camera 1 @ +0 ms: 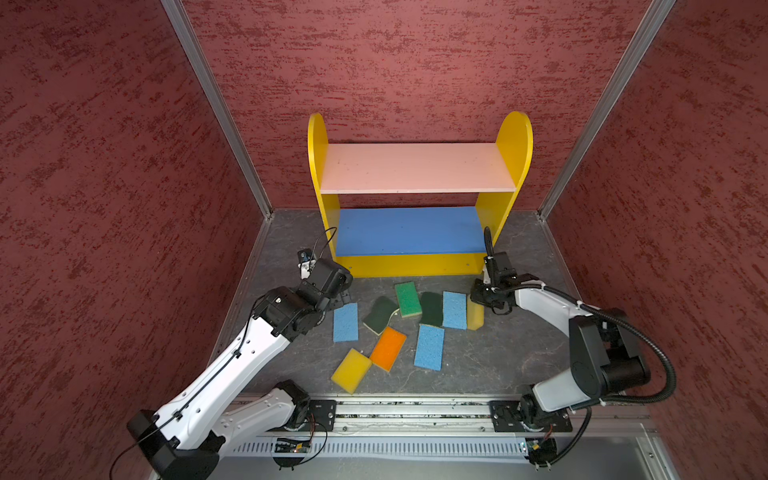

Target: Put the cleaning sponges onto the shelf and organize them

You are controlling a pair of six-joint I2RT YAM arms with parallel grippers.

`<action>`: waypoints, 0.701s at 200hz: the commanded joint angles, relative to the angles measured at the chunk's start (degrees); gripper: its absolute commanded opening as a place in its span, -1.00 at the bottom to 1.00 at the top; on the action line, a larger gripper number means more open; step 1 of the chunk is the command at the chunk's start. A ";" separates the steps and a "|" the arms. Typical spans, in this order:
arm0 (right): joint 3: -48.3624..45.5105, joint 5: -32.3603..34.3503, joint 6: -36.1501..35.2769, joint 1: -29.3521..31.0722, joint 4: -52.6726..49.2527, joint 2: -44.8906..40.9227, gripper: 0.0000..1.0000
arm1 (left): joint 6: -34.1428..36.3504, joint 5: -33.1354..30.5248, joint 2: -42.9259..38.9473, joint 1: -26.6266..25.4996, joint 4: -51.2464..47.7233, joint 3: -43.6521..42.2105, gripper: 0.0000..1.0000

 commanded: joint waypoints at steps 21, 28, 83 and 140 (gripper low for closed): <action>-1.86 2.67 -3.72 -2.77 -2.45 -2.17 -0.07 | -0.61 0.10 0.58 0.26 0.63 0.41 0.86; -1.72 3.34 -3.99 -2.81 -3.00 -2.17 -0.04 | -0.64 0.18 0.65 0.21 0.61 0.44 0.85; -2.54 4.12 -4.56 -4.03 -5.63 -5.78 0.10 | -1.03 0.36 0.37 0.13 0.29 0.38 0.85; -2.10 7.85 -4.22 -4.48 -12.01 -8.17 0.44 | -0.93 0.86 0.43 -0.28 1.03 0.31 0.86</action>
